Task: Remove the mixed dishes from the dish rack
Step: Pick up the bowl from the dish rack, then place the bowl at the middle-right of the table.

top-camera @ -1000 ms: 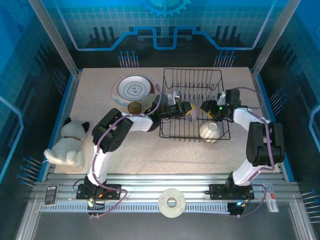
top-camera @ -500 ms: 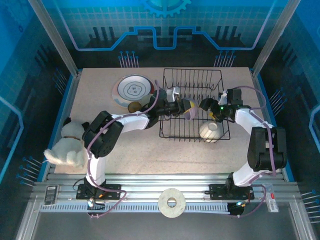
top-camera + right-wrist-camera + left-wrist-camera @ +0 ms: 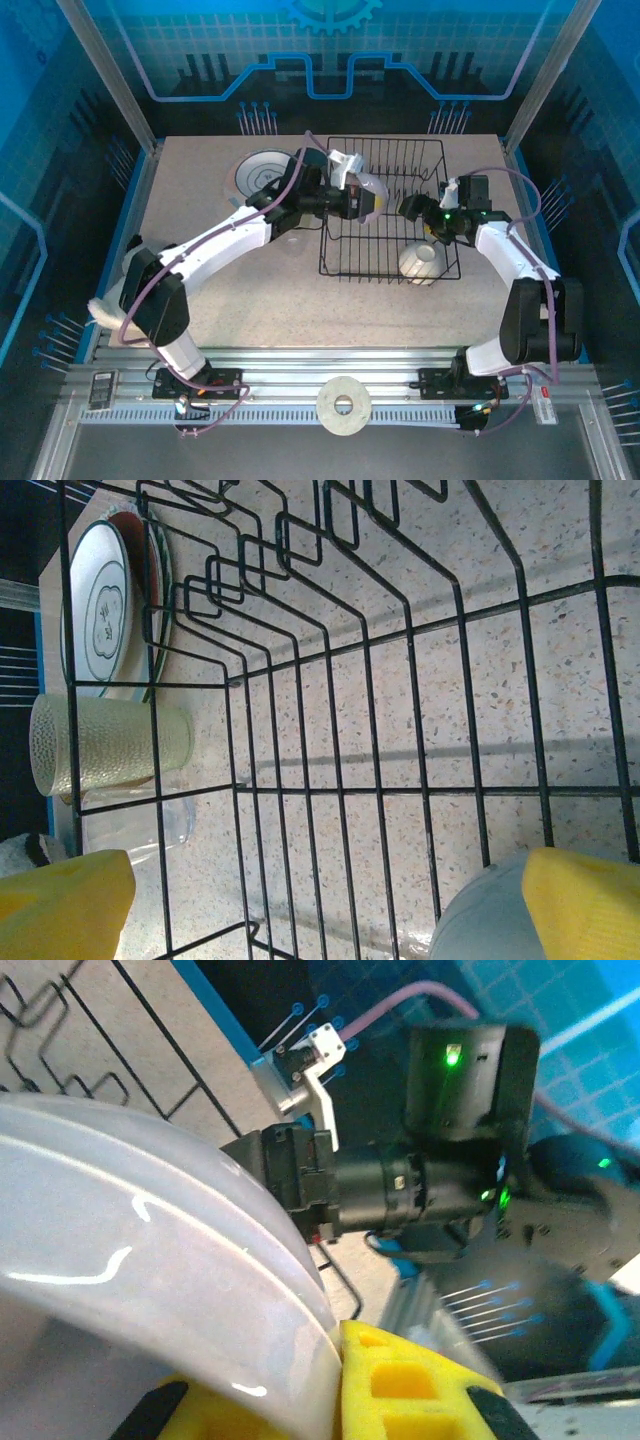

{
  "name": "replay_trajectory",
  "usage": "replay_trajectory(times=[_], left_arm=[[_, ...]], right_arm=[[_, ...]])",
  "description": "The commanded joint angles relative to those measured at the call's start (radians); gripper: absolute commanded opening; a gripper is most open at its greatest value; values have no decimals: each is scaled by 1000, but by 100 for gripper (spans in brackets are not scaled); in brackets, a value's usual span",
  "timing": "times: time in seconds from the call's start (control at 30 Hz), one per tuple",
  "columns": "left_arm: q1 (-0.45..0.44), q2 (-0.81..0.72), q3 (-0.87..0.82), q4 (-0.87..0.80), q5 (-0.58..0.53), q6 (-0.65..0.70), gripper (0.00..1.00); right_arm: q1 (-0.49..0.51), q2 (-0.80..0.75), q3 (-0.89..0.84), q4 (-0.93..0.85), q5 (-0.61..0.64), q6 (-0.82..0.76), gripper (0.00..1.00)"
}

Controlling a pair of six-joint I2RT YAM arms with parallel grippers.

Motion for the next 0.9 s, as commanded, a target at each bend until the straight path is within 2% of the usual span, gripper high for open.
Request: replay_trajectory(times=[0.0, 0.23, 0.47, 0.7, 0.87], left_arm=[[-12, -73, 62, -251, -95, 345, 0], [-47, -120, 12, -376, -247, 784, 0], [-141, -122, -83, -348, -542, 1173, 0], [-228, -120, -177, -231, -750, 1409, 0], [-264, -101, -217, -177, -855, 1517, 0]], right_arm=[[26, -49, 45, -70, 51, -36, 100], [37, -101, 101, -142, 77, -68, 100], [86, -172, 154, -218, 153, -105, 100], [175, -202, 245, -313, 205, -195, 99], [314, -187, 334, -398, 306, -281, 98]])
